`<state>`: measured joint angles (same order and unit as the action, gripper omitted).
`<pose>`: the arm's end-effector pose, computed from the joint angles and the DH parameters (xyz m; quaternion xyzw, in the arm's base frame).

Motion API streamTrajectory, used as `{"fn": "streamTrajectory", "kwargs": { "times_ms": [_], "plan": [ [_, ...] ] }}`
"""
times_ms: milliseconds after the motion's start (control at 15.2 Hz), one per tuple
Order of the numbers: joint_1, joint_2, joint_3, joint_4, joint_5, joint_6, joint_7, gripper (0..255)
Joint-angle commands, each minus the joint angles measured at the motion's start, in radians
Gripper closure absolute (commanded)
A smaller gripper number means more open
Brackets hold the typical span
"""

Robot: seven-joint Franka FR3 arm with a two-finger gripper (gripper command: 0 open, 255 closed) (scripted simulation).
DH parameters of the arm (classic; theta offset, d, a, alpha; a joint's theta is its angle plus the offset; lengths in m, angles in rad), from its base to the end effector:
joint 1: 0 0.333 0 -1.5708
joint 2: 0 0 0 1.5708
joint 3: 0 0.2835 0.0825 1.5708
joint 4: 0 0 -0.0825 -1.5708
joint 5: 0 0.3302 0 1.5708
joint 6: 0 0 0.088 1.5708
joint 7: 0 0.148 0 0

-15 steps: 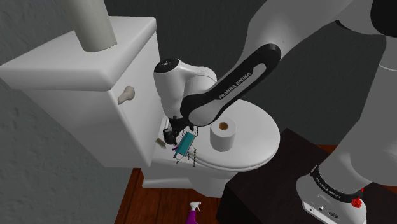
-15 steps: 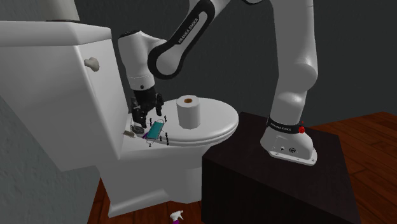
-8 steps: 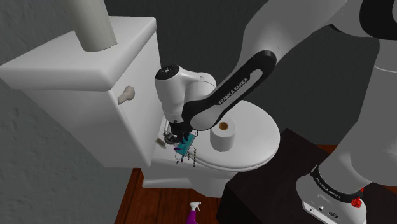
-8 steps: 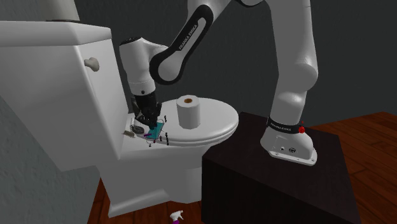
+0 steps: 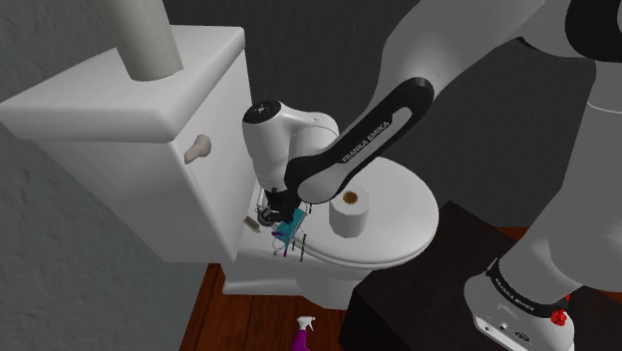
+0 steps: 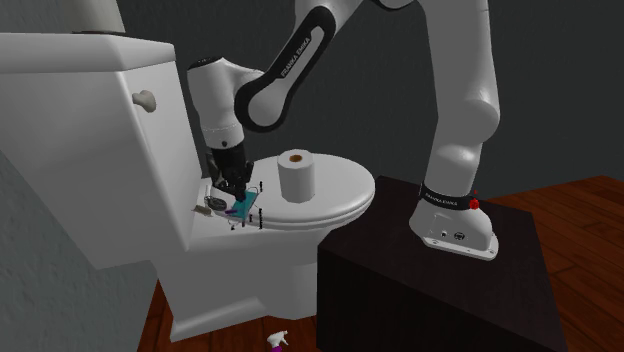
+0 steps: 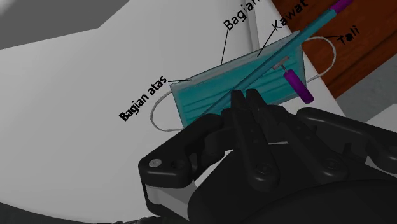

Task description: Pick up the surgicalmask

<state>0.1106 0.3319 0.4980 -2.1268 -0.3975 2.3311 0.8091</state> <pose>0.4332 0.2843 0.2323 0.9971 0.0343 0.0134 0.0670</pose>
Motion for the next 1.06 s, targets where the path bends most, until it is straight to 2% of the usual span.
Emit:
{"fn": "streamTrajectory", "kwargs": {
  "times_ms": [0,990],
  "plan": [
    [-0.005,-0.016,0.006,0.002,0.014,-0.015,-0.011,255],
    [-0.034,-0.14,0.046,0.041,0.121,-0.151,-0.096,255]
  ]
}}
